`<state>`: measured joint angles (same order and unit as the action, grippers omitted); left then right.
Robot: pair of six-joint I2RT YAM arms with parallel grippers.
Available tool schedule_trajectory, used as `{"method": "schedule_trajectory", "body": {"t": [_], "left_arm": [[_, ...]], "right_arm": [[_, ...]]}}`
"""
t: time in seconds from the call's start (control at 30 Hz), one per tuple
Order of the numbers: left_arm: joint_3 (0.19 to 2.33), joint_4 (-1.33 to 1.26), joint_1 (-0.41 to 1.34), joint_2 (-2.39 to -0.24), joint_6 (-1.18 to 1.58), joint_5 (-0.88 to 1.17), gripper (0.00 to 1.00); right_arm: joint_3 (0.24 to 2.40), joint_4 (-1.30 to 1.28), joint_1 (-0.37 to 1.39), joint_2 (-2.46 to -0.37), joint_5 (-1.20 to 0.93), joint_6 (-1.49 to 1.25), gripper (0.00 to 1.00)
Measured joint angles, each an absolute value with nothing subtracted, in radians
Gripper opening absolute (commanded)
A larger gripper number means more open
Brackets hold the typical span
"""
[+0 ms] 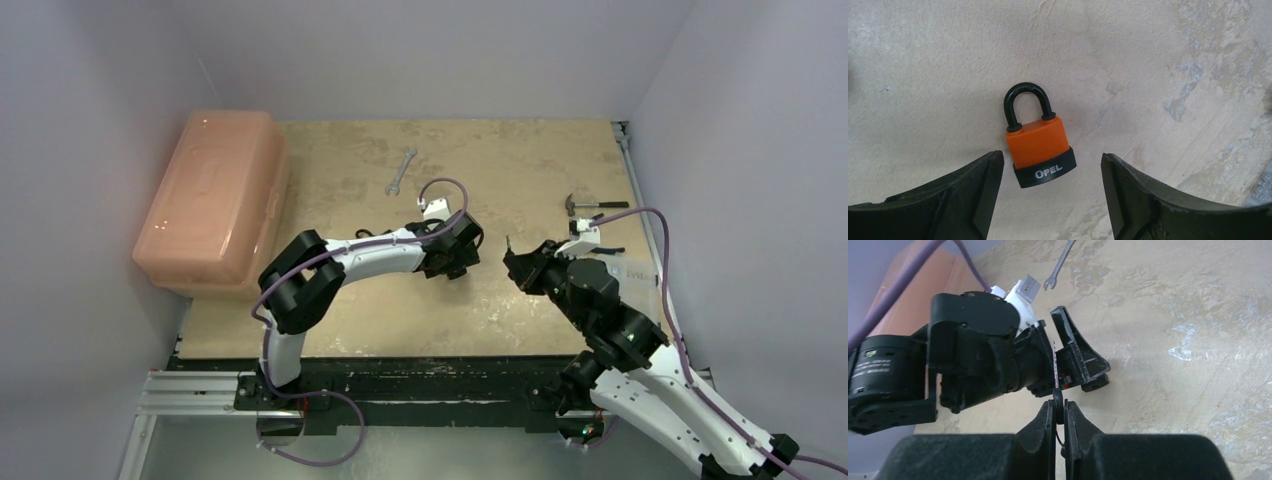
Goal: Unlock with the key
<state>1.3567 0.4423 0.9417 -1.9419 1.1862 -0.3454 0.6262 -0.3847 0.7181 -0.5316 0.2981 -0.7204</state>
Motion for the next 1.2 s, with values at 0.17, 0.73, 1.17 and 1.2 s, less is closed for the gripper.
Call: {"method": "schedule_trajectory", "body": {"t": [0.17,0.73,1.17,1.2], "left_arm": [[1.422,0.482,0.951,-2.007,1.185,-0.364,0.72],[1.683,0.723,0.982,-2.185,1.157,-0.453,0.59],[1.664,0.701,0.982,-2.181,1.12,-0.457,0.0],[1.644,0.68,0.982,-2.17,1.118,-0.457,0.0]], "right_arm": [[0.622,-0.398,0.718,-0.5,0.298,-0.717,0.0],[0.596,-0.414,0.718,-0.438,0.3,-0.713,0.0],[0.596,-0.438,0.718,-0.425,0.301,-0.713,0.0],[0.596,-0.44,0.718,-0.425,0.301,-0.713,0.0]]}}
